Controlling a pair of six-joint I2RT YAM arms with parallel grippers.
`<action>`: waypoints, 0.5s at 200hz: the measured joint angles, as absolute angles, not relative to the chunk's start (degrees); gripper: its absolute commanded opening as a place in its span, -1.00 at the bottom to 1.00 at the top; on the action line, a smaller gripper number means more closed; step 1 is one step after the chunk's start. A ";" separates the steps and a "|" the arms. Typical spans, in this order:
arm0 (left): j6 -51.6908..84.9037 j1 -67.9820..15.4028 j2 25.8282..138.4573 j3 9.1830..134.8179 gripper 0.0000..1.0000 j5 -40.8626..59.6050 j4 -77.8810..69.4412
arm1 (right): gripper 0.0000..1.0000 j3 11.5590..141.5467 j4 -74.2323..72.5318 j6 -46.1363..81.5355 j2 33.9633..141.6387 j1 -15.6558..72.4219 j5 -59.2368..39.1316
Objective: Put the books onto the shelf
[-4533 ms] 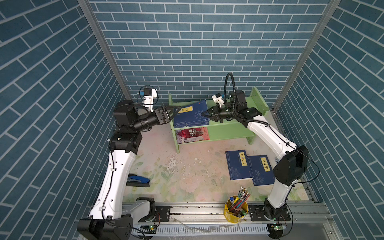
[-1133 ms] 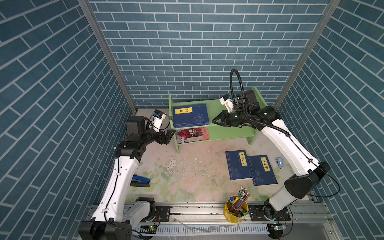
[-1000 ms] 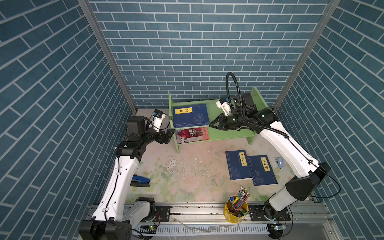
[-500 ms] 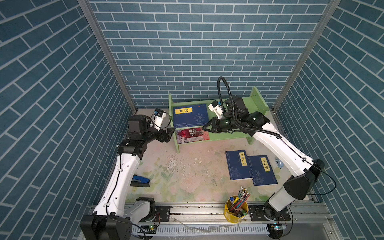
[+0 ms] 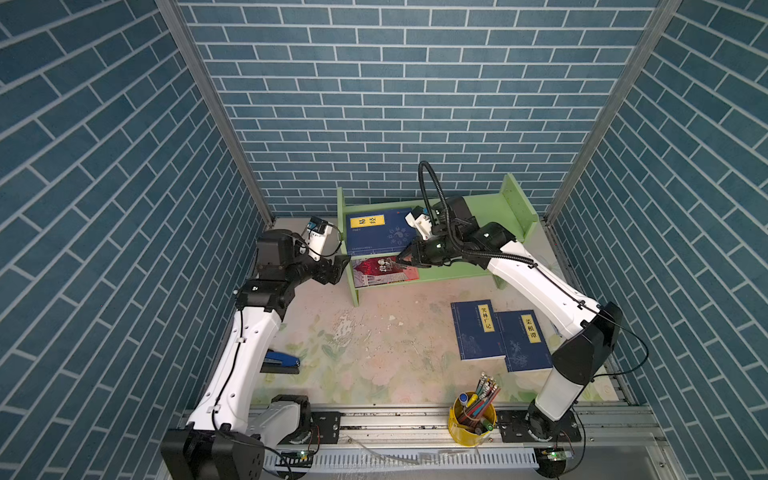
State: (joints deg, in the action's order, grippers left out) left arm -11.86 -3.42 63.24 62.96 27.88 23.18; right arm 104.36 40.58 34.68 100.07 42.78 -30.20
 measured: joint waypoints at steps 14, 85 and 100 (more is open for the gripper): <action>-11.86 -3.42 63.24 62.96 0.78 27.86 23.16 | -0.78 105.14 40.80 34.68 100.44 42.81 -30.20; -11.84 -3.57 63.24 62.94 0.72 27.64 23.09 | -0.78 109.45 42.04 34.61 103.24 42.87 -30.20; -11.84 -3.60 63.24 62.96 0.72 27.64 23.03 | -0.77 110.15 42.72 34.59 103.88 42.87 -30.22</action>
State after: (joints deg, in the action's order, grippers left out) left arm -11.84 -3.60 63.24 62.96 27.64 23.03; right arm 110.15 42.72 34.59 103.88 42.87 -30.22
